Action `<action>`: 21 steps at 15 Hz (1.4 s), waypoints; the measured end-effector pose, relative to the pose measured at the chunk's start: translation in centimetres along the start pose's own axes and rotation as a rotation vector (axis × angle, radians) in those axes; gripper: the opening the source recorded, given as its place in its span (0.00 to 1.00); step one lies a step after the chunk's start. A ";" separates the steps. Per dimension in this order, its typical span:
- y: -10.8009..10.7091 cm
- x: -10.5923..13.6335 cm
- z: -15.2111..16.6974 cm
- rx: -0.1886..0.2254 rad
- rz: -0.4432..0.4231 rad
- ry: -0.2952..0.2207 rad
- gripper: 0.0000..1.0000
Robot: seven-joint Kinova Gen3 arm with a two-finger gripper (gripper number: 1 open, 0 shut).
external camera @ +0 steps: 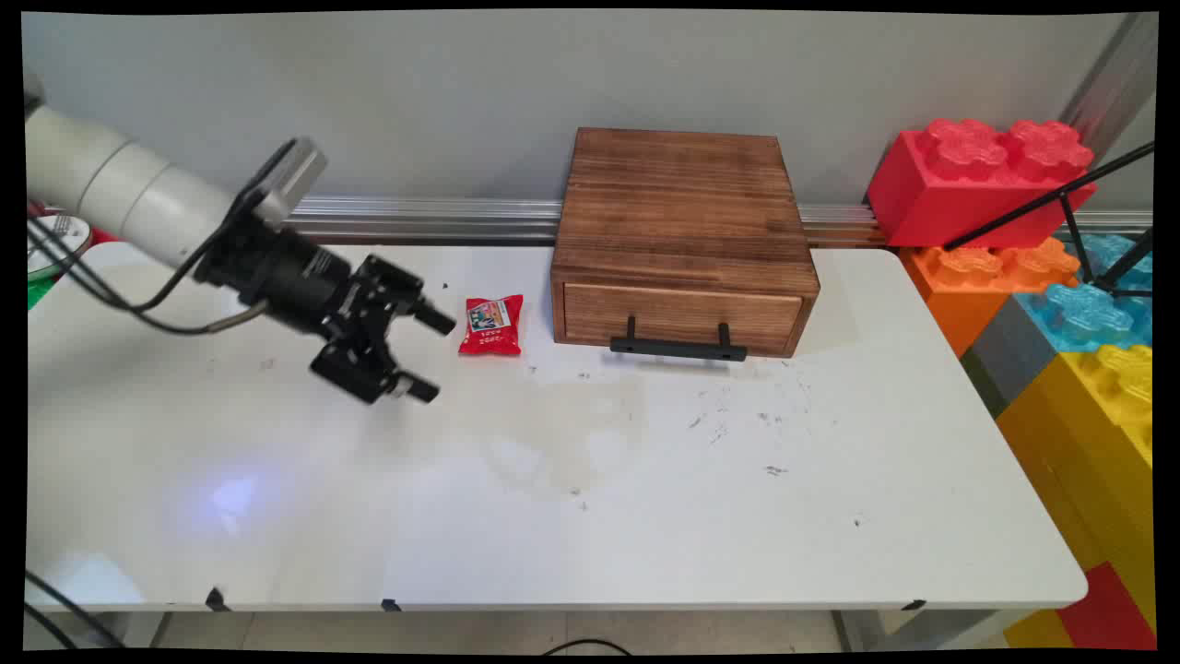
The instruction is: Open the drawer
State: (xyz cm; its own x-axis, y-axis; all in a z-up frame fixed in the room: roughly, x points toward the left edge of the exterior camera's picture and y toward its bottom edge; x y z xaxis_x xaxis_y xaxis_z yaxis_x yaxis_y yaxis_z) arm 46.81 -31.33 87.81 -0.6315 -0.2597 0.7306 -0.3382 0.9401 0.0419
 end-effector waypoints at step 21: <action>-7.1 13.7 16.3 0.150 0.092 -0.172 1.00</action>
State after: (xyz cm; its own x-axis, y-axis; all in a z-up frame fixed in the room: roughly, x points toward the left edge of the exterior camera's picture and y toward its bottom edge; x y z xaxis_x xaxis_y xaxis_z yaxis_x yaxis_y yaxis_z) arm 29.19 -45.16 86.40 -0.7694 -0.2205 0.5995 -0.3659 0.9214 -0.1308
